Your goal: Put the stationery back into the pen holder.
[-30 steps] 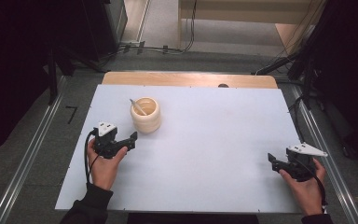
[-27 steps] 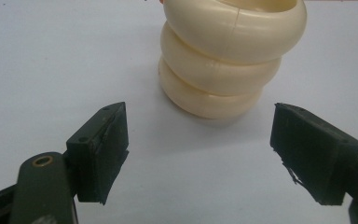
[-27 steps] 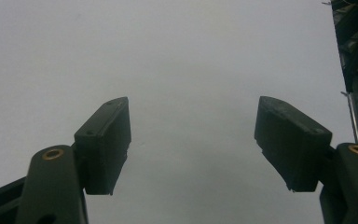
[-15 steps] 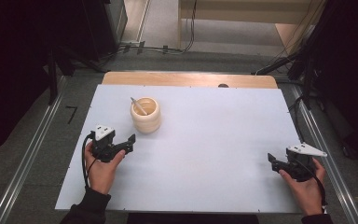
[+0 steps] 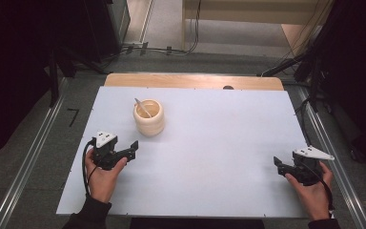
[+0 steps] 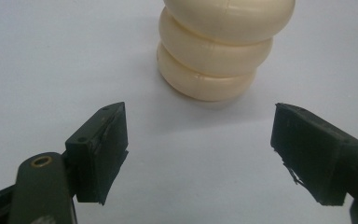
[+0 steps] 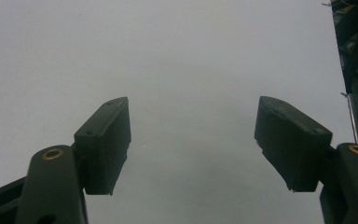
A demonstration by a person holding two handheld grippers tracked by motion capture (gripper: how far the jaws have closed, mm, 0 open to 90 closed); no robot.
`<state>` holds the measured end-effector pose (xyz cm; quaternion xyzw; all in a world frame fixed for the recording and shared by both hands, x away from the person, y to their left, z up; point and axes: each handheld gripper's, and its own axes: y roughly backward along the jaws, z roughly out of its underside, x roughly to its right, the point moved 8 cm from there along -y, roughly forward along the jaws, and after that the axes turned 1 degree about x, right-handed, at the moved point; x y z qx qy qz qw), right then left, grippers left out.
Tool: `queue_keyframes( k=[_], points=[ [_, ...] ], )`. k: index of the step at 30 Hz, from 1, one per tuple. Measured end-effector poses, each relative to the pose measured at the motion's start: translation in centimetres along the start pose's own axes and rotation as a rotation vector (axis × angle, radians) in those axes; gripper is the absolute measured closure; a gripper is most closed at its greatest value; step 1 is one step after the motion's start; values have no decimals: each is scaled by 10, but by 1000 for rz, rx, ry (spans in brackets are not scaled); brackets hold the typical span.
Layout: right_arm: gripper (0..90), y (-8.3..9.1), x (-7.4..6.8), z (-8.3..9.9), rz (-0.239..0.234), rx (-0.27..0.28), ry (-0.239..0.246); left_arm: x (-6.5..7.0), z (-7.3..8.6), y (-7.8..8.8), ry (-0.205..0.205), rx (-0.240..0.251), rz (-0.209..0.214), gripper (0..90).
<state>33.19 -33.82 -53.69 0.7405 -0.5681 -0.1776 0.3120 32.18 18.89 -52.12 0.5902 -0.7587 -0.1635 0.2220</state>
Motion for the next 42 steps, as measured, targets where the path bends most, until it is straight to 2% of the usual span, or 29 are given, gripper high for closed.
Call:
queue_keyframes(
  k=[30,42],
  points=[
    [258,-1,-1,1,-3,-7,-5,-1,13,14,12,-5,31,194],
    [258,-1,-2,0,-3,-5,-6,-5,17,13,21,-13,30,191]
  ],
)
